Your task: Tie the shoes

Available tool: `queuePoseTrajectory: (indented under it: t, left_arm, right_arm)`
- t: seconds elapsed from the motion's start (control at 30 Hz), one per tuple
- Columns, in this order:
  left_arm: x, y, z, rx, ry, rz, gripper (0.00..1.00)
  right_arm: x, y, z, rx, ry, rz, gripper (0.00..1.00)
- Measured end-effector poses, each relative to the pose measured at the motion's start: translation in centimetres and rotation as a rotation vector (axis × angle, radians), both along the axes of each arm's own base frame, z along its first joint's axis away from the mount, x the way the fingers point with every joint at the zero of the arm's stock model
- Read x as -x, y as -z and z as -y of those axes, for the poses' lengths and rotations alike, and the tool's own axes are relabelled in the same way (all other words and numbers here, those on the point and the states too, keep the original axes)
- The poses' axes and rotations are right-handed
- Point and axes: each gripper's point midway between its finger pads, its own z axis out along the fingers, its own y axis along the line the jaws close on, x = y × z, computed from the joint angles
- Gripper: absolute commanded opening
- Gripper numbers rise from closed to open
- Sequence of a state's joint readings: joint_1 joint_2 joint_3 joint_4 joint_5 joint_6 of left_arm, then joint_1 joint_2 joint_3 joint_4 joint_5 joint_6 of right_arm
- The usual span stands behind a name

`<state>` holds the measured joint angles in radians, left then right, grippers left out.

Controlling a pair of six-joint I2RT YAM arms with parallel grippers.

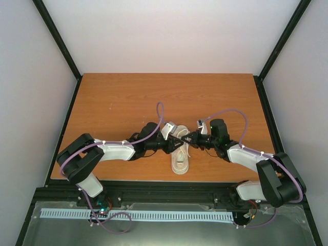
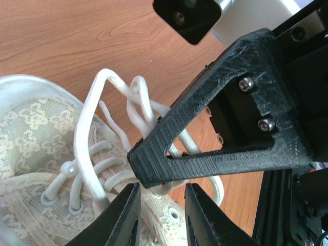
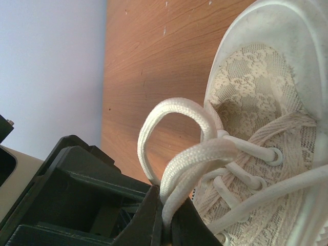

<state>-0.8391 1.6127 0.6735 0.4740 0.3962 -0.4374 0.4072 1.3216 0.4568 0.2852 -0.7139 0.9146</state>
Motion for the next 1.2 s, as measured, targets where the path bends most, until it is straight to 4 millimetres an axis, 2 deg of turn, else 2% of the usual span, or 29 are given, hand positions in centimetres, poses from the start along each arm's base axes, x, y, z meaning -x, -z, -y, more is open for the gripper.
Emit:
queuePoseTrajectory:
  t: [0.6,0.83,1.03,1.2]
  left_arm:
    - [-0.5,0.5,1.0,0.009,0.016,-0.008,0.25]
    - [-0.7,0.7,1.4,0.014,0.017,-0.008,0.3]
    - [-1.0,1.0,1.6,0.009,0.006,-0.013,0.19]
    - [-1.1,1.6,1.7,-0.003,-0.015,-0.029,0.15]
  right_arm:
    - [-0.3,0.2,0.4,0.001,0.027,-0.016,0.03]
    - [-0.5,0.4,0.6,0.006,0.049,-0.025,0.03]
    - [-0.7,0.6,0.9,0.013,0.067,-0.029,0.03]
    - [-0.6,0.6,0.8,0.01,0.065,-0.031,0.03]
